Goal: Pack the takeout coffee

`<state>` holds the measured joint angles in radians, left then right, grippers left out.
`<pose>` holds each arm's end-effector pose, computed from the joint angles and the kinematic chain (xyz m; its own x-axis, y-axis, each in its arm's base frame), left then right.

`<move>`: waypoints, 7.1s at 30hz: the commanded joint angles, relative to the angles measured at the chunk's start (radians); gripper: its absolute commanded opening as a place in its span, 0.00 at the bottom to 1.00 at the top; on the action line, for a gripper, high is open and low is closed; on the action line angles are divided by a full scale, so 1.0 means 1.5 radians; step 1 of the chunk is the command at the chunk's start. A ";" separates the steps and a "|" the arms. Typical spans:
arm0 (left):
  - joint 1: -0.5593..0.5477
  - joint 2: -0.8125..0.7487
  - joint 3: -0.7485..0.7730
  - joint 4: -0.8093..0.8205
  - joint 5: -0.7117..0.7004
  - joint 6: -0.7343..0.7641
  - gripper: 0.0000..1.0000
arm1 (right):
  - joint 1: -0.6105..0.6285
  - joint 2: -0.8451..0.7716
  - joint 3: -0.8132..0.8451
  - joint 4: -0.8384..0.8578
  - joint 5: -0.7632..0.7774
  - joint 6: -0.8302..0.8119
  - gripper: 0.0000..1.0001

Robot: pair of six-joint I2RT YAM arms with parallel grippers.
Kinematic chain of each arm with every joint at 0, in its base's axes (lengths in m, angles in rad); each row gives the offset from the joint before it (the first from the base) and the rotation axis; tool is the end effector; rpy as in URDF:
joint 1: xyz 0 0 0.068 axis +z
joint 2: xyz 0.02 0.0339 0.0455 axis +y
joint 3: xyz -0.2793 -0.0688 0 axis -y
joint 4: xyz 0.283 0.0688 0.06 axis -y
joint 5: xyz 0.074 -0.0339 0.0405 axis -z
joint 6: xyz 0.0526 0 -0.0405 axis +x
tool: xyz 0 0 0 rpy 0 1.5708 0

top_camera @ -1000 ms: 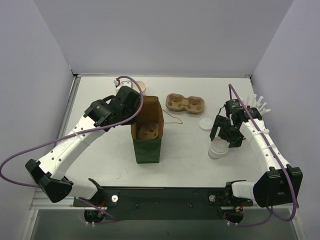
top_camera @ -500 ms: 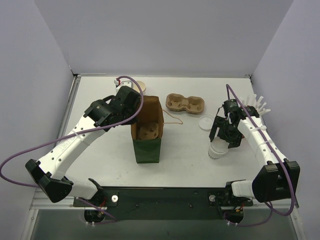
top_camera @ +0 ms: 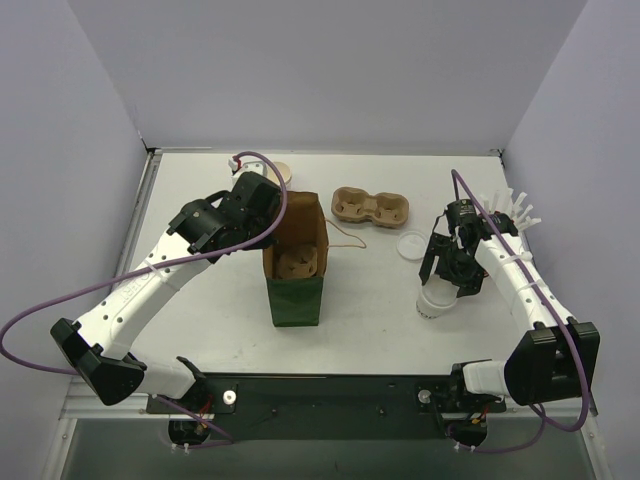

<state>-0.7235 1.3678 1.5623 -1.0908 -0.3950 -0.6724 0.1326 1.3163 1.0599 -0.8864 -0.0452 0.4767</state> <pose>0.2430 -0.1876 0.4049 -0.7264 -0.1255 -0.6758 -0.0275 0.9877 -0.1539 0.2883 0.0409 0.2549 -0.8704 0.3463 -0.3499 0.2799 0.9328 0.2270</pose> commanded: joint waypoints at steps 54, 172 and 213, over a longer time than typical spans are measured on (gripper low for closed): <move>0.005 -0.033 0.001 0.049 0.032 0.032 0.00 | 0.134 -0.121 0.011 -0.020 0.007 0.052 0.83; 0.065 -0.085 -0.030 0.084 0.065 0.113 0.00 | 0.109 0.129 0.095 -0.009 0.065 -0.096 0.58; 0.064 -0.094 -0.026 0.073 0.074 0.101 0.00 | 0.207 -0.029 -0.010 0.035 0.115 0.076 0.79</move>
<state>-0.6331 1.2549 1.5047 -1.0260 -0.2836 -0.5137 0.4274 1.3041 1.0561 -0.8173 0.1013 0.5911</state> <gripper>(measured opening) 0.022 0.787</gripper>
